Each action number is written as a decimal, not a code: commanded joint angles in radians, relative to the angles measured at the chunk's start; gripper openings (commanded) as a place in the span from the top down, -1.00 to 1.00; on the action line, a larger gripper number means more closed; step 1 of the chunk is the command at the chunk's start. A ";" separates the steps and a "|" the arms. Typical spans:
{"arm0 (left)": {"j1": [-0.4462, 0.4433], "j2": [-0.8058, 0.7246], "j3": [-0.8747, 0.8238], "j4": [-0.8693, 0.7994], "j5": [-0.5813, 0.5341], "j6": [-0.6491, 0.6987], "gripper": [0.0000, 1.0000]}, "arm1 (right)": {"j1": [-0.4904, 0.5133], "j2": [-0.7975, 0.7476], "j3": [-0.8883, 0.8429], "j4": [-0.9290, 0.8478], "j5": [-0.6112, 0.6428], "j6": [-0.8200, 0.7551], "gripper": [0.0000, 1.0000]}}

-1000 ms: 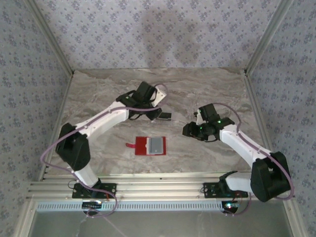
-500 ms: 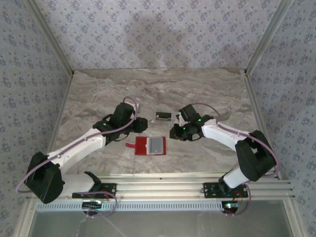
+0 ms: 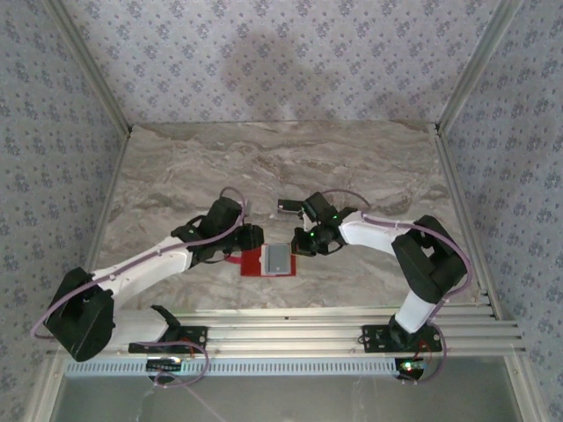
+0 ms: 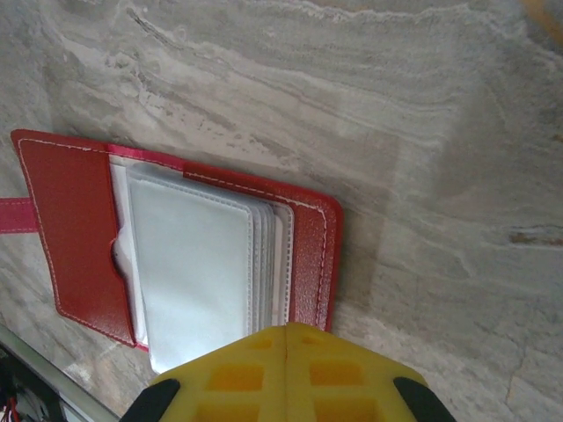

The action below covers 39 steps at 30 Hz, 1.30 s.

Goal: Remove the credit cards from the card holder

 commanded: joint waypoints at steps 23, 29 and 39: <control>-0.073 0.374 0.029 0.353 0.364 -0.256 0.56 | 0.024 0.075 0.002 -0.017 0.021 0.006 0.90; -0.079 0.423 0.055 0.278 0.363 -0.245 0.58 | 0.024 0.073 -0.001 -0.019 0.024 0.006 0.91; -0.078 0.446 0.056 0.193 0.350 -0.208 0.60 | 0.023 0.066 0.002 -0.031 0.032 0.002 0.91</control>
